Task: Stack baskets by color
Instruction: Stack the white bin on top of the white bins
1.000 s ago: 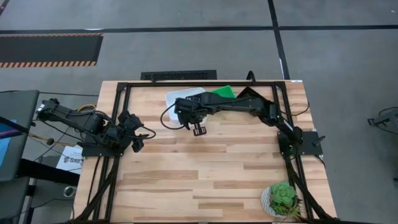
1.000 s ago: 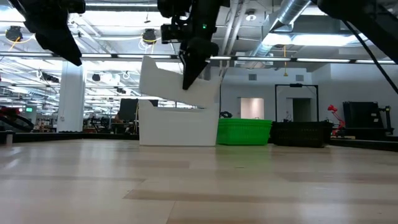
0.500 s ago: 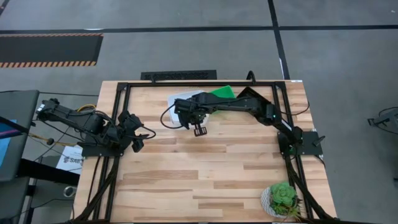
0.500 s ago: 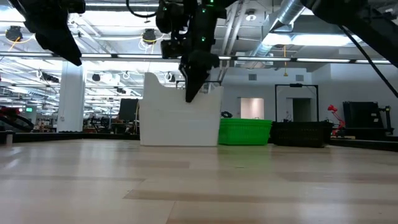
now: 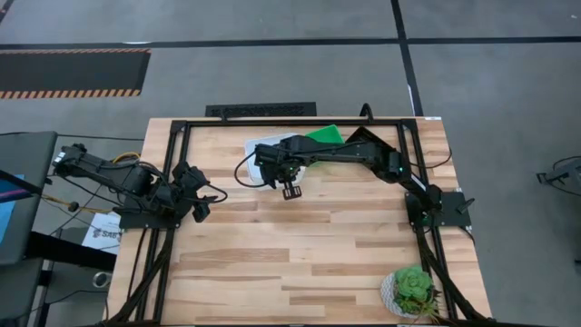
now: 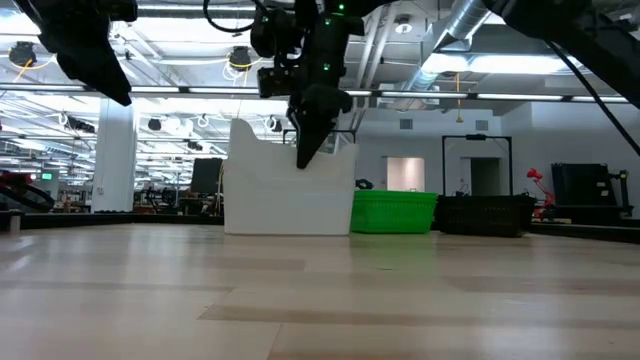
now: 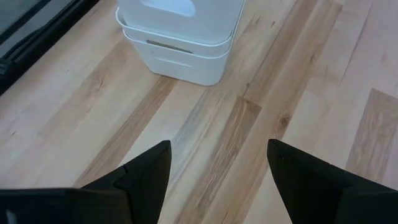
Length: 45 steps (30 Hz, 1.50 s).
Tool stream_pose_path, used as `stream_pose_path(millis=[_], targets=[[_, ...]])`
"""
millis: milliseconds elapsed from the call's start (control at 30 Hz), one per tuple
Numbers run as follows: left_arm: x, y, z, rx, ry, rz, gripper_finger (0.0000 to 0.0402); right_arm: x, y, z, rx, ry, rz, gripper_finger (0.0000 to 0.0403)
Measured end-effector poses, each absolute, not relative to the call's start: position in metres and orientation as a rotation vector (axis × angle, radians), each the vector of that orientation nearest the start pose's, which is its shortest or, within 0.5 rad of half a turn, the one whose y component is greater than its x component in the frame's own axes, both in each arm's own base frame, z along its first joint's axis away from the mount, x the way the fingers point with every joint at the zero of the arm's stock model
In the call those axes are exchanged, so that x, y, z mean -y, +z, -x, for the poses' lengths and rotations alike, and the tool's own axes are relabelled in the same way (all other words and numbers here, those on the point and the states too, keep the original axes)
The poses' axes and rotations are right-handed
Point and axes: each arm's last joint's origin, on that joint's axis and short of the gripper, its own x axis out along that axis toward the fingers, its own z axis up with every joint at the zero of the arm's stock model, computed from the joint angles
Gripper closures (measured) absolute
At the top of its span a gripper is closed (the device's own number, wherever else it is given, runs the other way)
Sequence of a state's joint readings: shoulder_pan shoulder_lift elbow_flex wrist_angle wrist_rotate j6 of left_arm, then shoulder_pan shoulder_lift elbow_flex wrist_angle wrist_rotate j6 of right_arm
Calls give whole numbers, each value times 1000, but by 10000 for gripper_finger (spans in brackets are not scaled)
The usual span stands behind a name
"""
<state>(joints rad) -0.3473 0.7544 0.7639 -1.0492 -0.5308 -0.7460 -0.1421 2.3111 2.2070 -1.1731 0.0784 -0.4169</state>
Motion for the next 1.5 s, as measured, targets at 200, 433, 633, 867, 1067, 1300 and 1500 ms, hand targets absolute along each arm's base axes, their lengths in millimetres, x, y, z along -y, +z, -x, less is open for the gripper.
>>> stream_pose_path(millis=[200,433,633,867,1067,1300,1500], targets=[[27,267,-117,-811,495,246,148,72,239,-471,-1298,76,314,358],[27,267,-117,-812,495,246,148,72,240,-472,-1280,68,318,339],[27,267,-117,-821,483,249,148,73,247,-473,-1266,29,325,314],[27,266,-117,-828,473,255,148,66,296,-457,-1233,-53,222,285],[27,267,-116,-825,476,264,148,48,308,-438,-1308,-172,13,285],[27,267,-117,-823,478,262,148,5,278,-458,-1271,-101,51,294],[27,266,-116,-833,478,254,148,-6,226,-471,-1253,-52,103,295]])
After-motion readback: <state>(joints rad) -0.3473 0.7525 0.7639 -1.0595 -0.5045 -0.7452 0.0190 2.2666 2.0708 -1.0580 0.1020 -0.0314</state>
